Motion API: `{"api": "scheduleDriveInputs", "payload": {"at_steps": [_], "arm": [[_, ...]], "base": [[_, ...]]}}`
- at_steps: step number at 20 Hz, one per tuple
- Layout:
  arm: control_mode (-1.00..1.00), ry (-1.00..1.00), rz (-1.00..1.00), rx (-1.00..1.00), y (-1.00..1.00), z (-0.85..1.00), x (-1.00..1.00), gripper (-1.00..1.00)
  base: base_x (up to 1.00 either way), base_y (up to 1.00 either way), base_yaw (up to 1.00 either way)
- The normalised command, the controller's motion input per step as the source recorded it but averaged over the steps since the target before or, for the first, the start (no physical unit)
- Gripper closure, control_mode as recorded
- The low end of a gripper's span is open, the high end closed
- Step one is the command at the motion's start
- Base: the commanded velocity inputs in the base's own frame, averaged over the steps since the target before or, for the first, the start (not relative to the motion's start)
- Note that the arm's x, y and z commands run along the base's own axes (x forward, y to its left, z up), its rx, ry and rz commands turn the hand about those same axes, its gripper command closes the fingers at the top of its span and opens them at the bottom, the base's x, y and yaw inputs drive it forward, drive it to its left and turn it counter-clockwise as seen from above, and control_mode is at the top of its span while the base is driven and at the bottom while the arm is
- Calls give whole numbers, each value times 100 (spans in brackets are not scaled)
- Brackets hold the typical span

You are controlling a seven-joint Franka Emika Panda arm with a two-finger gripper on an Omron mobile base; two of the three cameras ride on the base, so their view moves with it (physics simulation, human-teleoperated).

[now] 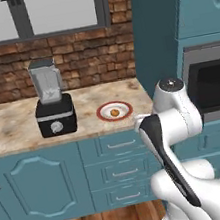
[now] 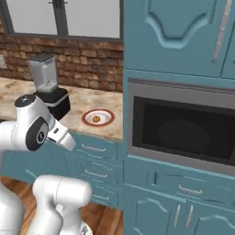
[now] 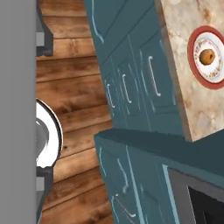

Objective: Pick the apple and tangerine from the fridge and place them on the plate next to the blender to make a fruit smoothie.

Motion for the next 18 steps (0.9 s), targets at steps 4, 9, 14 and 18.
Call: {"api": "scheduleDriveInputs", "payload": {"at_steps": [4,9,14,18], "arm": [[100,0,0,0,0,0,0,-100],[100,0,0,0,0,0,0,-100],[100,0,0,0,0,0,0,-100],[100,0,0,0,0,0,0,-100]], "base": [[-78,-60,-56],[-26,-94,-53],[12,-100,-39],[64,-100,-18]]}}
